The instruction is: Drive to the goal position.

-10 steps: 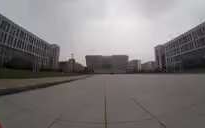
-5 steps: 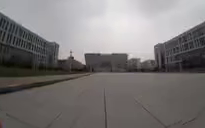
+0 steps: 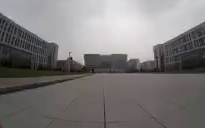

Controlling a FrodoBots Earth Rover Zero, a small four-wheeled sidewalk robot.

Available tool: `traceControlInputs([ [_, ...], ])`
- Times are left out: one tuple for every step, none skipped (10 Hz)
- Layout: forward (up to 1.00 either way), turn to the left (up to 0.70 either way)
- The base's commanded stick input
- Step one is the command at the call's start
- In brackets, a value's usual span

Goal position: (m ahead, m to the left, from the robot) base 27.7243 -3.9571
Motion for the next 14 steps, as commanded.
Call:
traceControlInputs([
  [0.70, -0.01],
  [0.70, -0.01],
  [0.70, -0.01],
  [0.70, -0.01],
  [0.70, -0.01],
  [0.70, -0.01],
  [0.70, -0.01],
  [0.70, -0.01],
  [0.70, -0.01],
  [0.70, -0.01],
  [0.70, -0.01],
  [0.70, -0.01],
  [0.70, -0.01],
  [0.70, -0.01],
])
